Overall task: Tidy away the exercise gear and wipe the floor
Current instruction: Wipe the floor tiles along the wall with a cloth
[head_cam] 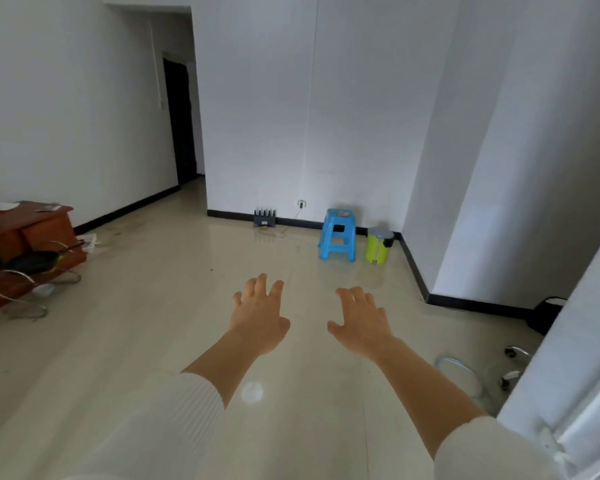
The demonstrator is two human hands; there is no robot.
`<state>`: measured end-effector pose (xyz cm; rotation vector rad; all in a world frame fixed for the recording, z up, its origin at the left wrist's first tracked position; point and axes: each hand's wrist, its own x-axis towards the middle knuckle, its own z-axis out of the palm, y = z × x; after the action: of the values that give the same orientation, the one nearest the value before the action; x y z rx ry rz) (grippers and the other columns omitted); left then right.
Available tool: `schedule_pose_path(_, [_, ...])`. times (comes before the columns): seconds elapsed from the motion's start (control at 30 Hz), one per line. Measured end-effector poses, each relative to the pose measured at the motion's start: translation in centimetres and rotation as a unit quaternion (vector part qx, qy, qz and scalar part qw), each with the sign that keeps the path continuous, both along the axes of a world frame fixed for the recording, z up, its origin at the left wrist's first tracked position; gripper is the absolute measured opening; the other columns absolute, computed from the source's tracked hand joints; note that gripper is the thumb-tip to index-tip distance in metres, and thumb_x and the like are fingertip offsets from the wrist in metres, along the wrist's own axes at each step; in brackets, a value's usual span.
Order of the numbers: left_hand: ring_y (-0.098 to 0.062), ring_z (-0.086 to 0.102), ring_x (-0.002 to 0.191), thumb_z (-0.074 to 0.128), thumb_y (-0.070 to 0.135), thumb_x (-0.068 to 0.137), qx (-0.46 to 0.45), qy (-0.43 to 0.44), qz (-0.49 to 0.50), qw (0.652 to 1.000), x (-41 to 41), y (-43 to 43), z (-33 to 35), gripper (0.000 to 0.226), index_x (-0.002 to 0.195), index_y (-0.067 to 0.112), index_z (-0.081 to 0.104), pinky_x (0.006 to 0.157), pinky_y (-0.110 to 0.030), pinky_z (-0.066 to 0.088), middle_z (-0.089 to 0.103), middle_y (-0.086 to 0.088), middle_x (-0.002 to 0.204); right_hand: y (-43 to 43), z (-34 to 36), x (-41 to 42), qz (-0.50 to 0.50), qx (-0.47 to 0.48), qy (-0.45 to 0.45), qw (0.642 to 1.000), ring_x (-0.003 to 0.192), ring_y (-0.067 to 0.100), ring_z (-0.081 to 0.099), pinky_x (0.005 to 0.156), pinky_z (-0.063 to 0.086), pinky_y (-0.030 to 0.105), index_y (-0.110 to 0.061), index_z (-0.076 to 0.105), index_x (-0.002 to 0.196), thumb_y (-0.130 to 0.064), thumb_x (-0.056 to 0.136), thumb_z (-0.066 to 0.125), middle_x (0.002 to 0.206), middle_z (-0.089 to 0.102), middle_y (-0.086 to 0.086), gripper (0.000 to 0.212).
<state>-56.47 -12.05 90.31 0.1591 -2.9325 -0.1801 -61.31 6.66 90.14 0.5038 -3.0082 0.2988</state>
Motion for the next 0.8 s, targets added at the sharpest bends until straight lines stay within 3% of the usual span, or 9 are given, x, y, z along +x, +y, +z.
schedule_pose_path(0.33, [-0.032,-0.001,0.147,0.050,0.034,0.091,0.032,-0.019,-0.004,0.999,-32.8,-8.4,-0.6,0.073,0.150,0.021,0.009,0.117,-0.048,0.017,-0.004,-0.012,0.160,-8.8,-1.1,-32.3,-0.029,-0.028,-0.007,0.999,0.132,0.023,0.029,0.104,0.033,0.042,-0.022,0.024,0.147,-0.043,0.091,0.049,0.148,0.027,0.002,0.064])
schedule_pose_path(0.8, [-0.030,0.001,0.146,0.048,0.041,0.092,0.039,0.003,-0.007,0.999,-75.8,-7.8,-2.9,0.072,0.150,0.022,0.010,0.117,-0.050,0.014,0.001,-0.011,0.159,-6.8,-1.7,-75.1,-0.043,-0.002,0.057,0.997,0.136,0.023,0.025,0.104,0.030,0.042,-0.023,0.023,0.148,-0.049,0.091,0.049,0.151,0.024,0.001,0.067])
